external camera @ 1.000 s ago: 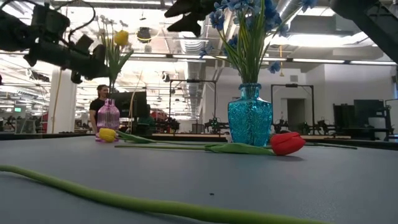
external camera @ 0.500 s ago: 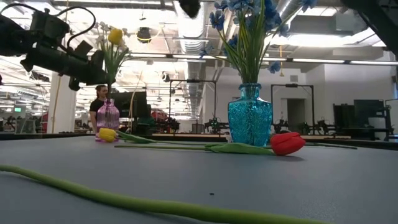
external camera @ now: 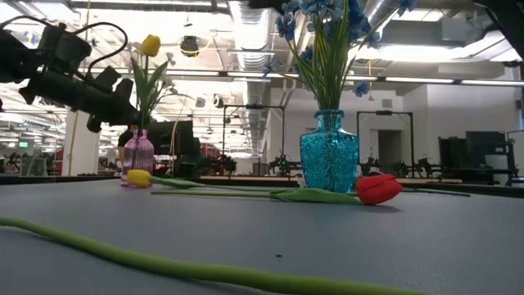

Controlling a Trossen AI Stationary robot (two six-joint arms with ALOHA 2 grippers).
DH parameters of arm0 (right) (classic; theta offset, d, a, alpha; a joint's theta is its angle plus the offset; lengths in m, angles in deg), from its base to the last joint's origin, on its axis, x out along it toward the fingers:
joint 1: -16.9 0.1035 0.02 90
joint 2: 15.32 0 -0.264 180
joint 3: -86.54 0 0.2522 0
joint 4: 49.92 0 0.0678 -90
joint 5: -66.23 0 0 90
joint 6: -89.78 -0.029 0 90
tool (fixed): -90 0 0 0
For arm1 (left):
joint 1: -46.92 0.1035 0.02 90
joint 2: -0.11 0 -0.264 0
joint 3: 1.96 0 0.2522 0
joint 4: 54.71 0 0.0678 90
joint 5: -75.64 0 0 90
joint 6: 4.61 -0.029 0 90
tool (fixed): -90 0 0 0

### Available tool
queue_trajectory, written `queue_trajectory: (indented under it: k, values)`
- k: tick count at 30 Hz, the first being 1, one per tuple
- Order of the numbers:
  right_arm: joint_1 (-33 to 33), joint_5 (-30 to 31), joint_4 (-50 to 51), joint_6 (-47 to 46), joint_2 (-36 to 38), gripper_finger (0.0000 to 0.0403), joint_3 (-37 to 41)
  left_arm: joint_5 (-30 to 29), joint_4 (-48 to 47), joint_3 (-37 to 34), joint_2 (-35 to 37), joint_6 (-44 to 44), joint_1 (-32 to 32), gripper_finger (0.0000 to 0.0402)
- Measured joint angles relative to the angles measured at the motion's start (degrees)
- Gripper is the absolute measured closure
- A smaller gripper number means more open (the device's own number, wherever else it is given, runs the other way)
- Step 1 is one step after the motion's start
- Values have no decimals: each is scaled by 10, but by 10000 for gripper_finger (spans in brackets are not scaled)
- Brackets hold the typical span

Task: Sort flowers into vase by color
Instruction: Put the bottom white flowers into the purple vase

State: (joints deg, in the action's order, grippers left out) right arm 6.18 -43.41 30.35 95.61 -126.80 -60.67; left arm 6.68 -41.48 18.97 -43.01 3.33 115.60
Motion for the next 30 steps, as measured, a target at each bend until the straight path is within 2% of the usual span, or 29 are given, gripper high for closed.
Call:
queue_trajectory:
  k: [9, 12, 20, 24, 28, 30]
  values:
    - [10, 69, 26, -19, 41, 117, -1, -8, 47, -36, -12, 9, -12, 401]
    - [14, 84, 32, -21, 48, 117, -1, -16, 48, -36, -12, 18, -12, 390]
    - [13, 92, 66, -19, 46, 117, 0, -28, 45, -37, -9, 30, -12, 309]
    - [13, 121, 77, -19, 58, 126, 0, -8, 34, -35, 5, 38, -12, 266]
    - [13, 149, 104, -16, 92, 148, 0, 11, -14, -14, 23, 39, -12, 237]
    - [13, 166, 113, -17, 108, 163, 0, -6, -59, 1, 30, 37, -12, 229]
